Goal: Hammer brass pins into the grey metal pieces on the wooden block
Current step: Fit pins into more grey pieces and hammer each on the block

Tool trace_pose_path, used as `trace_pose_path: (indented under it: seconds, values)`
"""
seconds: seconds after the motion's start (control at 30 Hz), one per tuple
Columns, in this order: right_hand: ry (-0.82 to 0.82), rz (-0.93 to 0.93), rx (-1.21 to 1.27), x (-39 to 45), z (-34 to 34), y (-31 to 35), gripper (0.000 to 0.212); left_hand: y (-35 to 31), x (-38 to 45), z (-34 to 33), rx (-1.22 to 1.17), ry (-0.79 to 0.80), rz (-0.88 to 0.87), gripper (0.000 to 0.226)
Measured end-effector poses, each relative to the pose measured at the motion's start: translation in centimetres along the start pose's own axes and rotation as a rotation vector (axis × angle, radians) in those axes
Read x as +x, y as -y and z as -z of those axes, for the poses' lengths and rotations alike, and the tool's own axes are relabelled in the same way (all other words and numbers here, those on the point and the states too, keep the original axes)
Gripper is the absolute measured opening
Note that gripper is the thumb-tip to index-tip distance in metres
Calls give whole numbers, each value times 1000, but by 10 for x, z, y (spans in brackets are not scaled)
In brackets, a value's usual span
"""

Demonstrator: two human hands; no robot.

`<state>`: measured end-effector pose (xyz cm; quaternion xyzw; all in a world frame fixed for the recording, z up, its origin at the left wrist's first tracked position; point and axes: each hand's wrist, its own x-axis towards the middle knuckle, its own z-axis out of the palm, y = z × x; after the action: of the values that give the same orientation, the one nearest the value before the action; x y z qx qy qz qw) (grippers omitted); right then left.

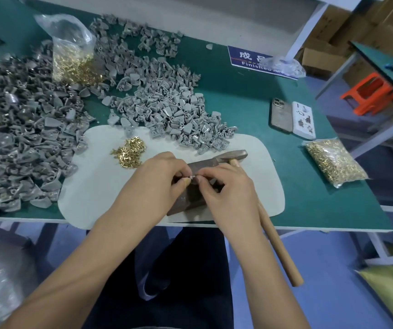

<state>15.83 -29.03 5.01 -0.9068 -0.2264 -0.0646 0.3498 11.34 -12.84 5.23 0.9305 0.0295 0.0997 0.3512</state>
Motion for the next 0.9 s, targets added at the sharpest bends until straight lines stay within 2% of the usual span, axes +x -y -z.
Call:
trace_pose_path:
  seconds: [0.13, 0.33, 0.43, 0.53, 0.7, 0.9]
  values:
    - [54, 95, -231, 6, 12, 14, 12, -1, -2, 0, -6, -9, -16, 8]
    - [312, 181, -523, 26, 22, 31, 17, -2, -2, -1, 4, -35, -31, 17]
    - [322, 177, -441, 32, 25, 28, 17, 0, -1, -1, -14, -45, -37, 18]
    - [252, 181, -252, 29, 22, 14, 10, 3, -2, -2, -36, -57, -33, 15]
    - [179, 128, -46, 24, 14, -5, 10, 5, -3, -2, -56, -52, -16, 9]
    - [183, 49, -72, 23, 13, -10, 10, 2, -3, 0, -59, -42, 2, 7]
